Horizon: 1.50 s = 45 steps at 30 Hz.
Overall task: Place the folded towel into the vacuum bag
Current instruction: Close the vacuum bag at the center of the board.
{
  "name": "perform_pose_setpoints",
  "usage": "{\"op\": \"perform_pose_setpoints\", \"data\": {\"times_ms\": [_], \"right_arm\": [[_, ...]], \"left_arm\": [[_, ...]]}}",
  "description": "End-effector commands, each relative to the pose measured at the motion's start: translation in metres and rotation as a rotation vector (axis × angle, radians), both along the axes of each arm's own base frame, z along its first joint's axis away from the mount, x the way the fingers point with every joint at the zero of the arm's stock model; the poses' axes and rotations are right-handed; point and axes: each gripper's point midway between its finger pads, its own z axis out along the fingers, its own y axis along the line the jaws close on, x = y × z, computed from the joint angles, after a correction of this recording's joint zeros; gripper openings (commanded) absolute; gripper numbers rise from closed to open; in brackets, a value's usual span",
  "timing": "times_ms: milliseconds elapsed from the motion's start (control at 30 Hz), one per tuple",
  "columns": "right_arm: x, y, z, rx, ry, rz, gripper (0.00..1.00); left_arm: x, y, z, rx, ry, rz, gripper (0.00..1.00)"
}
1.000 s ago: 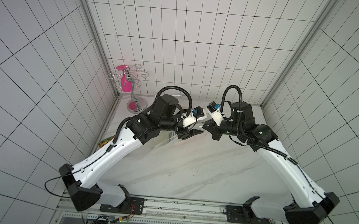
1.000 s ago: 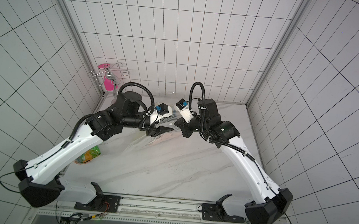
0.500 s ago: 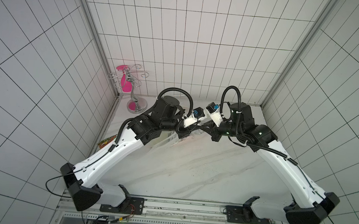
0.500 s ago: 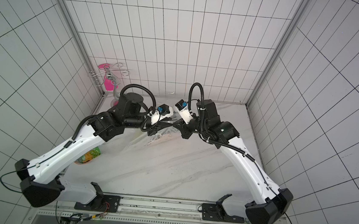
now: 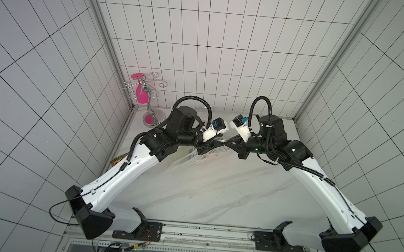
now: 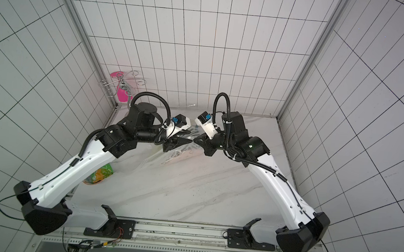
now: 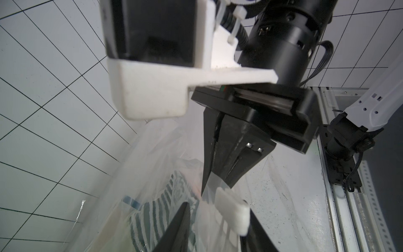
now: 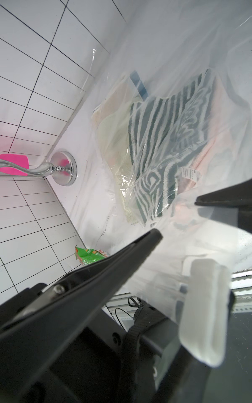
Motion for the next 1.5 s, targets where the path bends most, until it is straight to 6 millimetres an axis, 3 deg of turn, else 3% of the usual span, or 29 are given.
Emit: {"op": "perform_pose_setpoints", "data": {"times_ms": [0,133,300,600,833,933,1067,1133,1233,1467], "right_arm": [[-0.006,0.002,0.040,0.088,-0.078,0.031,0.00],[-0.006,0.002,0.038,0.087,-0.073,0.032,0.00],[-0.007,0.003,0.038,0.092,-0.066,0.038,0.00],[-0.009,0.004,0.033,0.089,-0.053,0.049,0.00],[-0.017,0.004,0.033,0.100,-0.047,0.084,0.01],[-0.027,0.006,0.041,0.126,-0.063,0.127,0.23],[-0.040,0.008,0.057,0.170,-0.108,0.188,0.33],[-0.046,0.009,0.061,0.179,-0.124,0.217,0.31],[-0.046,0.009,0.057,0.169,-0.119,0.223,0.17],[-0.042,0.012,0.027,0.098,-0.065,0.236,0.27]], "left_arm": [[-0.009,-0.002,0.014,-0.035,-0.009,-0.040,0.38],[-0.010,-0.003,0.014,-0.032,-0.007,-0.045,0.30],[-0.010,-0.003,0.013,-0.032,-0.003,-0.045,0.30],[-0.010,-0.003,0.013,-0.039,0.011,-0.042,0.00],[-0.014,-0.002,0.011,-0.059,0.041,-0.044,0.00],[-0.016,-0.002,0.011,-0.064,0.035,-0.053,0.00],[-0.020,-0.002,0.008,-0.050,0.046,-0.076,0.00],[-0.021,-0.002,0.008,-0.051,0.045,-0.082,0.00],[-0.022,-0.002,0.009,-0.053,0.043,-0.082,0.00],[-0.025,-0.001,0.010,-0.054,0.039,-0.092,0.00]]}}
